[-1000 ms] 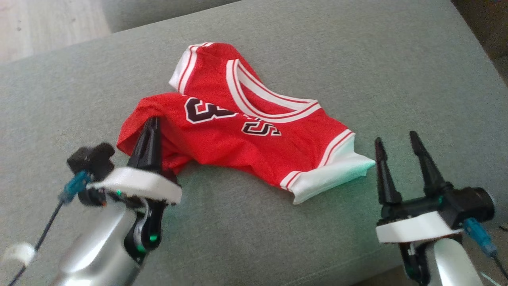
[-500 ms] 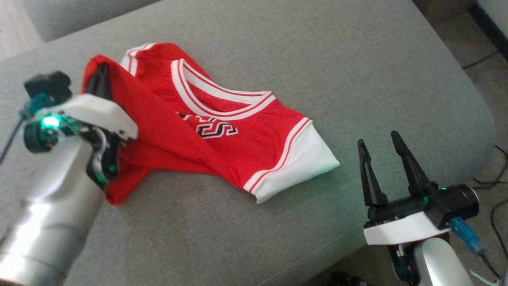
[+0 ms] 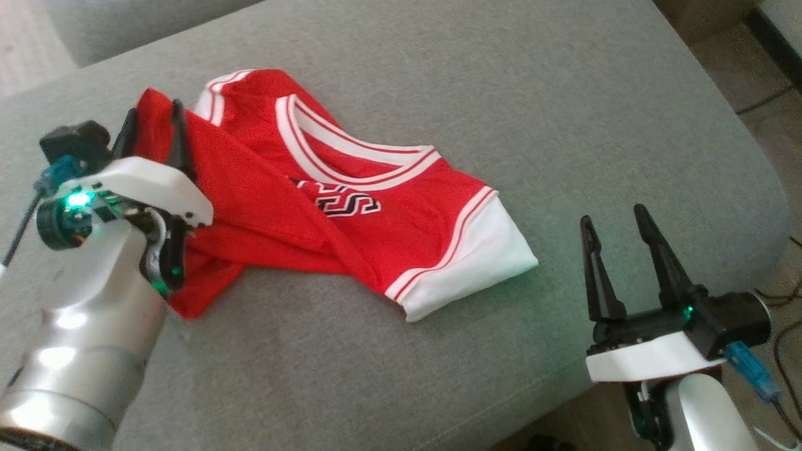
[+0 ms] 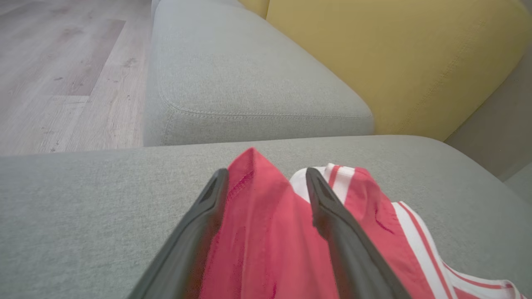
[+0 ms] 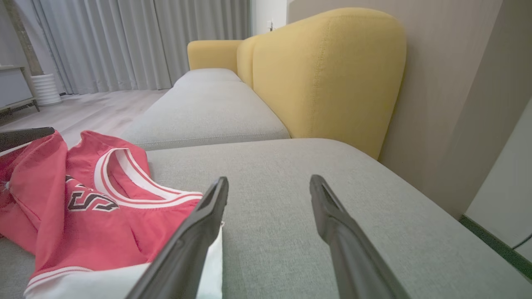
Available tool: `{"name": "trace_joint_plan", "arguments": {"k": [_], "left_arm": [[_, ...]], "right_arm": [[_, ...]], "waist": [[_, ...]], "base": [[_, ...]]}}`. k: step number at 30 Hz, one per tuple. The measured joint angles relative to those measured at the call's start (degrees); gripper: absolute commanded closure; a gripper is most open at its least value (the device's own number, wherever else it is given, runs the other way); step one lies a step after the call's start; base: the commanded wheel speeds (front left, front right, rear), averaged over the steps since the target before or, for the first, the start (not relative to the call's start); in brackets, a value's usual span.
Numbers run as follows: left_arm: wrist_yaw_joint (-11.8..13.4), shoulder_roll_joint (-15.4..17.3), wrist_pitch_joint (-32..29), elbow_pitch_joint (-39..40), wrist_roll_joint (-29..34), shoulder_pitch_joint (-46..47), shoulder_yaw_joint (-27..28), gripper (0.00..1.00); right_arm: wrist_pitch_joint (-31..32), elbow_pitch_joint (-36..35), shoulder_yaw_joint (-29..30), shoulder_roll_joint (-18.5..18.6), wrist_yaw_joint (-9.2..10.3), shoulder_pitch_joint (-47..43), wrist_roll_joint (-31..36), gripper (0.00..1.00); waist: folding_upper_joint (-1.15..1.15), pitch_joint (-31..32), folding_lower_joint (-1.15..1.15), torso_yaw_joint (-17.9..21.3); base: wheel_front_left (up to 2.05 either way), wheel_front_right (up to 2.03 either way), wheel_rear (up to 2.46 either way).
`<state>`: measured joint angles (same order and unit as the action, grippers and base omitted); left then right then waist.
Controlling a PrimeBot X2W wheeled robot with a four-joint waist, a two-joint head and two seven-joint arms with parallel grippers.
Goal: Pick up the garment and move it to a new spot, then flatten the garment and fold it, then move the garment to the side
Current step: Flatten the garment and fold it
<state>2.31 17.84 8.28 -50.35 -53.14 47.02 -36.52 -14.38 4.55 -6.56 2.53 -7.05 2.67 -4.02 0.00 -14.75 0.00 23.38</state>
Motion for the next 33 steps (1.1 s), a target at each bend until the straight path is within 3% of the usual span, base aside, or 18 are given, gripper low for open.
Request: {"name": "trace_joint_plan", "arguments": {"k": [9, 17, 21, 29, 33], "left_arm": [[0.83, 0.55, 3.92, 11.02, 0.78, -10.34, -1.02, 0.0], [7.65, 4.22, 4.47, 29.93, 2.31, -24.83, -2.72, 0.0], [9.47, 5.49, 3.26, 36.11, 2.9, -27.15, -3.99, 0.0], [10.04, 6.49, -0.1, 37.18, 4.21, -22.28, -4.3, 0.0], [8.69, 6.55, -2.27, 33.15, 3.87, -18.87, -4.34, 0.0]], "right_arm": [[0.0, -0.79, 2.38, 0.0, -0.01, -1.43, 0.0, 0.0], [0.0, -1.81, 3.66, 0.0, 0.0, -2.68, 0.19, 0.0], [0.0, -1.93, 3.48, 0.0, 0.0, -2.64, 0.58, 0.0], [0.0, -1.91, 1.79, 0.0, -0.01, -1.18, 0.56, 0.0], [0.0, -1.79, 1.65, 0.0, 0.0, -0.86, 0.18, 0.0]], "waist": [[0.0, 2.27, 0.0, -4.0], [0.0, 3.09, -0.01, -8.12], [0.0, 2.29, 0.0, -9.14], [0.0, 0.44, 0.0, -8.08], [0.0, -0.32, 0.01, -6.05]], "base": [[0.0, 0.0, 0.0], [0.0, 0.0, 0.0], [0.0, 0.0, 0.0], [0.0, 0.0, 0.0], [0.0, 0.0, 0.0]]}}
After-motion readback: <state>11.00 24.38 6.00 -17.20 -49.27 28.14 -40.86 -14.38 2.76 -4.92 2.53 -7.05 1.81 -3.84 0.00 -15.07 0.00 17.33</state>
